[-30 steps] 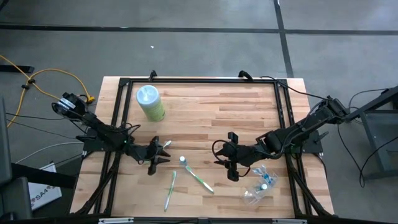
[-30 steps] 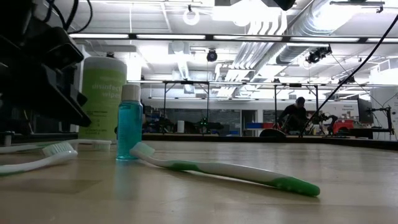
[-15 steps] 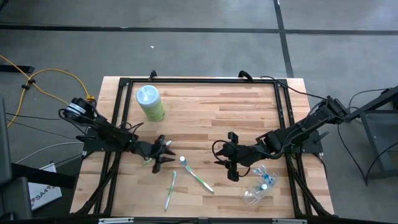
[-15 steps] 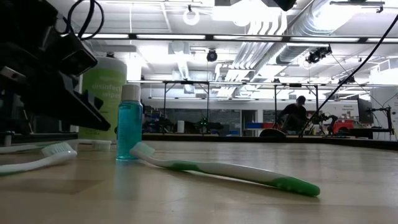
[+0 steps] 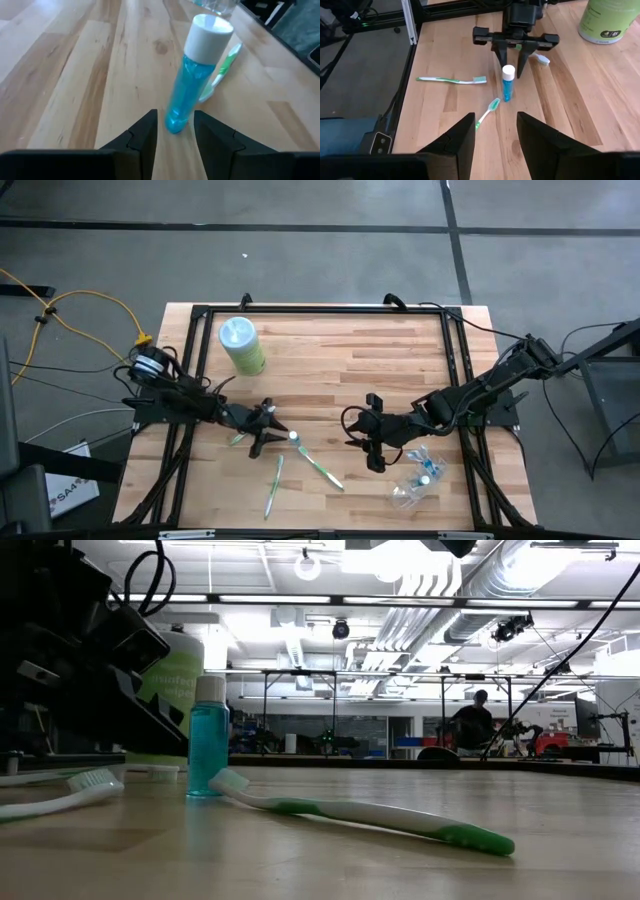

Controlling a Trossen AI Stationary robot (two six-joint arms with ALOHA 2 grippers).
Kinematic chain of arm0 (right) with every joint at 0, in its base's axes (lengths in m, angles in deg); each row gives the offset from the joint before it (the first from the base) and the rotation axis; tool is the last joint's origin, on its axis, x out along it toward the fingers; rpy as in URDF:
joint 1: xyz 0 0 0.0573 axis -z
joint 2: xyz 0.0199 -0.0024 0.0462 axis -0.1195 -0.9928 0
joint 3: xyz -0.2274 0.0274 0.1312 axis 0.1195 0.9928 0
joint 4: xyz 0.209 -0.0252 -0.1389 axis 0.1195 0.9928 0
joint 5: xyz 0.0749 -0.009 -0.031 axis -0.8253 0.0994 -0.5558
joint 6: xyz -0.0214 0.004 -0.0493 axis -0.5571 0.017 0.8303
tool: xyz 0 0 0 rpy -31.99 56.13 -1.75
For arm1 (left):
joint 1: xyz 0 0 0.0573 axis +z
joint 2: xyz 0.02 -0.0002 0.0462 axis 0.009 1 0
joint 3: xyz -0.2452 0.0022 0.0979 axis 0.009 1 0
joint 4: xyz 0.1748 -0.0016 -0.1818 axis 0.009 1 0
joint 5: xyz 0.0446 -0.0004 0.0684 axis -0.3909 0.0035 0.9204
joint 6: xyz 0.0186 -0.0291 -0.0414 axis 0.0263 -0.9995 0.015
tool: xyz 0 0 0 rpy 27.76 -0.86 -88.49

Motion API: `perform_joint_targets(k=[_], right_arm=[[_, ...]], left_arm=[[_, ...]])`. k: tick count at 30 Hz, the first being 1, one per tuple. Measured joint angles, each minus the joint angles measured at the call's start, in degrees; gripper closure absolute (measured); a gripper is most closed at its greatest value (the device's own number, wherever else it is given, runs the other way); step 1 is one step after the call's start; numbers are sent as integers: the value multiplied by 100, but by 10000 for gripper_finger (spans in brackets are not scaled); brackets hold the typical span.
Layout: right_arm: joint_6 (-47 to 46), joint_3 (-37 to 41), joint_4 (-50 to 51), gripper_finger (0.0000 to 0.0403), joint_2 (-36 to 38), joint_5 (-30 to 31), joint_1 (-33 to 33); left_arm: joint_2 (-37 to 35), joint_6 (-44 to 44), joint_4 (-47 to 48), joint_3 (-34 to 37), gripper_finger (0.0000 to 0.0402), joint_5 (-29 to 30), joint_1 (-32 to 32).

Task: Pick & Place toothbrushing station
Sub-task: Put the blue mouthwash bottle into the middle section of the transparent organizer

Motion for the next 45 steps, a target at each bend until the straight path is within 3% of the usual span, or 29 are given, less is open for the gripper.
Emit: perform_joint_targets(k=[10, 21, 32, 40, 45], right_arm=[[-7, -2, 0, 266, 0, 0, 0], [-18, -2, 0, 266, 0, -1, 0], [-20, -2, 0, 266, 0, -4, 0], [-20, -2, 0, 266, 0, -4, 0], [-21, -2, 1, 266, 0, -4, 0]], left_arm=[[300, -35, -369, -11, 277, -431, 125], [300, 515, -455, -11, 277, -479, 298], [300, 642, -627, -15, 276, -1359, 697], [300, 763, -625, -16, 212, -1365, 680], [298, 1048, -626, -90, 201, -1169, 494]])
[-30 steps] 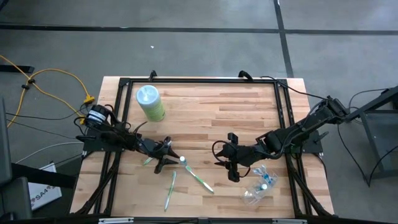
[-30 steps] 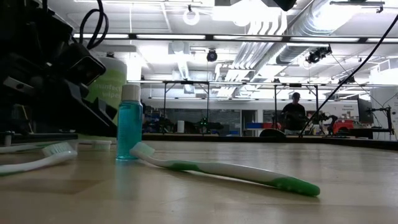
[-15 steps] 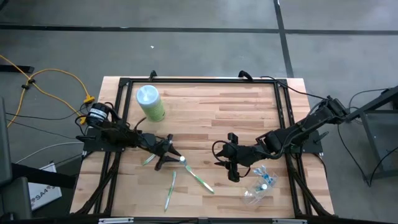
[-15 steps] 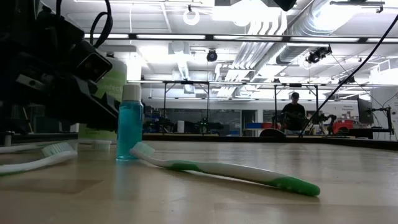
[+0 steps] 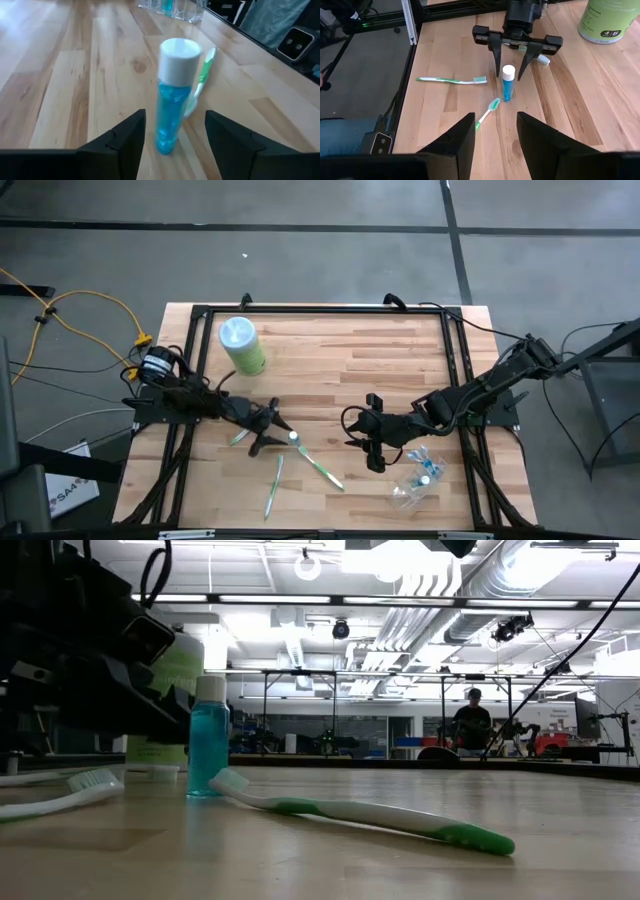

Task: Pick & Place toothbrushing station
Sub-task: Put the blue mouthwash bottle into the middle section of the transparent organizer

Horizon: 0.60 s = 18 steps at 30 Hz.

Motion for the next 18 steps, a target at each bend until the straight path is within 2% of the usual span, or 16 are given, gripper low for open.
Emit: perform_joint_targets(k=[4, 10, 18], right_arm=[[1, 0, -1, 266, 0, 0, 0], [-1, 0, -1, 266, 0, 0, 0], [-1, 0, -1, 266, 0, 0, 0]], left_arm=[[0, 159, -2, -34, 201, 271, -141], [47, 109, -3, -41, 201, 327, -165], [613, 106, -236, -326, 201, 291, -165]])
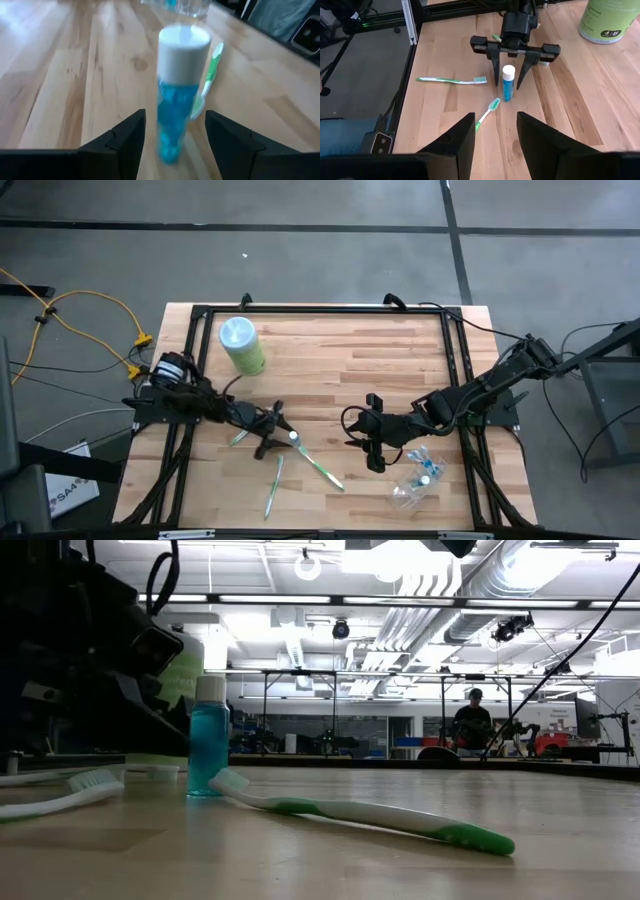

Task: Pick & Place toothbrushing station
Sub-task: Put the blue mouthwash bottle into the middle section of the transparent organizer

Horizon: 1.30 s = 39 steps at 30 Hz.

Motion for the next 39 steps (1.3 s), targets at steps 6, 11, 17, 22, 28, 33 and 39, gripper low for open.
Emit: perform_joint_targets(k=[6, 11, 17, 22, 28, 33, 39], right_arm=[[-44, -2, 0, 266, 0, -158, 0], [-44, -2, 0, 266, 0, -170, -2], [-44, -2, 0, 266, 0, -170, -2], [-44, -2, -2, 266, 0, -170, -2], [-43, -2, -2, 266, 0, -169, -2], [-42, -2, -4, 266, 0, -170, -2], [-42, -2, -2, 266, 0, -169, -1]], left_arm=[[452, -20, -562, -41, 201, -60, 7], [623, -109, -721, -60, 201, -58, 7], [629, -115, -706, -62, 207, -20, 7], [629, -127, -600, -63, 232, -19, 7], [631, -195, -587, -69, 264, -18, 70], [631, -304, -559, -69, 280, -21, 218], [631, -300, -560, -69, 305, -36, 245]])
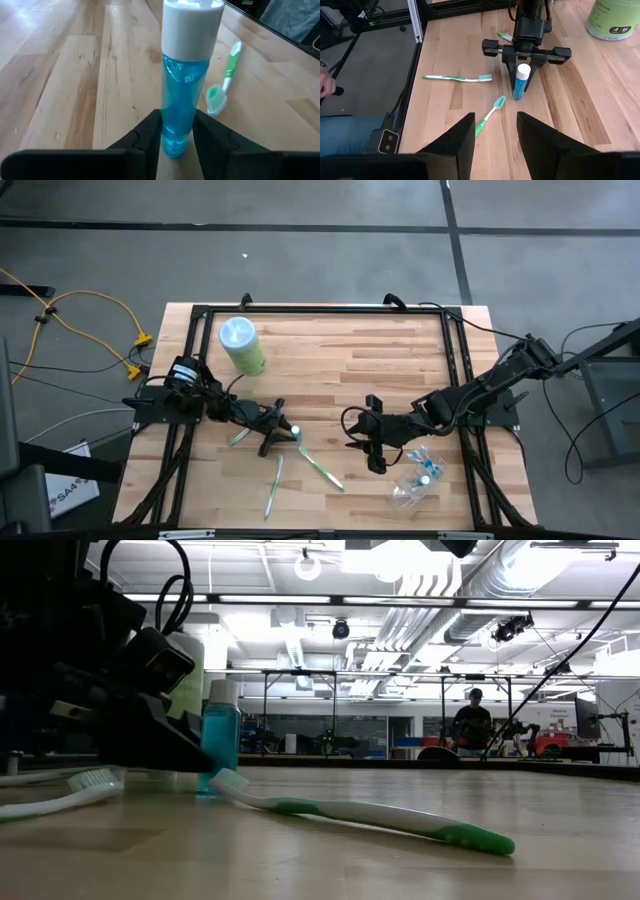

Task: Pick & Place toothbrushing station
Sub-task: Put the blue mouthwash bottle into the middle section of the transparent organizer

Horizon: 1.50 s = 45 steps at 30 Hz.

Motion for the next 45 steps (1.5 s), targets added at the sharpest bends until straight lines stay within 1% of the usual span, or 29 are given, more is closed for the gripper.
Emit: perform_joint_targets(k=[6, 18, 24, 27, 32, 35, 38, 41, 45], right_arm=[[0, 0, 0, 266, 0, 1, 1], [0, 0, -2, 266, -3, 1, 0], [91, -4, -184, 266, -387, -64, 107], [259, -4, -447, 266, -679, -273, 231], [486, -4, -994, 266, -1023, -942, 637], [602, -4, -1030, 266, -1082, -1185, 917], [789, -4, -1030, 266, -1104, -1291, 1149], [818, -4, -1143, 266, -1104, -1612, 1359], [820, -4, -1158, 266, -1104, -1778, 1555]], left_arm=[[0, 41, -1, 0, 324, -2, 0], [4, 193, -381, 2, 328, -2, 0], [1, 187, -576, 0, 328, -2, 0], [-54, 70, -564, 0, 328, -6, -2], [-235, 17, -521, 0, 328, -44, -60], [-375, 34, -329, 0, 328, -39, -142], [-499, 13, -133, -4, 328, 22, -208], [-615, 9, 49, -29, 328, 132, -257], [-801, 16, 528, -218, 328, 151, -275]])
